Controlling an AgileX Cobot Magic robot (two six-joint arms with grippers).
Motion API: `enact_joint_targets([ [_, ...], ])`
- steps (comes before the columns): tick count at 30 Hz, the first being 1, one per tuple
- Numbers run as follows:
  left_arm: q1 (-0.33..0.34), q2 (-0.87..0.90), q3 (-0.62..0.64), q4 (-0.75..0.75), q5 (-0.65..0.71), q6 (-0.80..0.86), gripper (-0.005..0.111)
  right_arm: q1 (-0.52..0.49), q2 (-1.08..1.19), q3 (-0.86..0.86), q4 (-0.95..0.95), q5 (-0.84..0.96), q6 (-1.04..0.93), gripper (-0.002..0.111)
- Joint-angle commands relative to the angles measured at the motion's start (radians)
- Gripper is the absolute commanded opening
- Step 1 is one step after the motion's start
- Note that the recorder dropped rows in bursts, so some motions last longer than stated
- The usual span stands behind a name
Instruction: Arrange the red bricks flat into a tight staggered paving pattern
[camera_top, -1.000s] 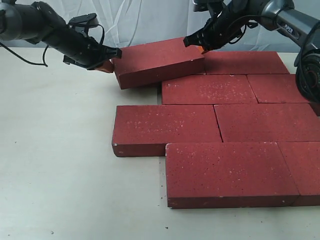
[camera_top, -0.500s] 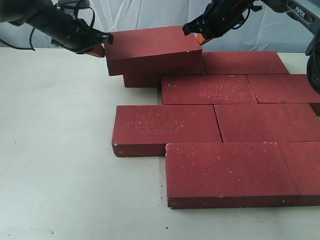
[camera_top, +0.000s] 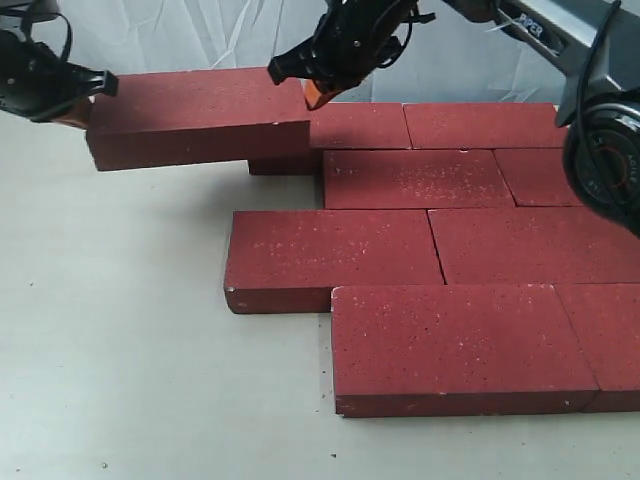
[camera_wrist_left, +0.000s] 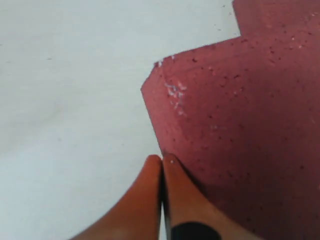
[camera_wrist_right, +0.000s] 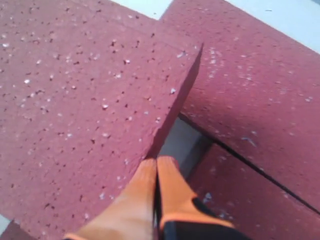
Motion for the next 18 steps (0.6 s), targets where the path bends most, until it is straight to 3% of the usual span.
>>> enact_joint_targets([
  [1,0.035,-0.048,0.059,-0.009,-0.037,-0.001,0.000,0.078,-0.002,-0.002,0.039,-0.059,0.045,-0.001],
  [9,0.054,-0.045,0.148,0.075,-0.167,-0.001,0.000,0.174,0.069,-0.002,0.049,-0.165,0.060,-0.001],
  [18,0.056,0.007,0.175,0.080,-0.298,0.001,0.000,0.195,0.140,-0.002,0.081,-0.325,0.060,-0.001],
])
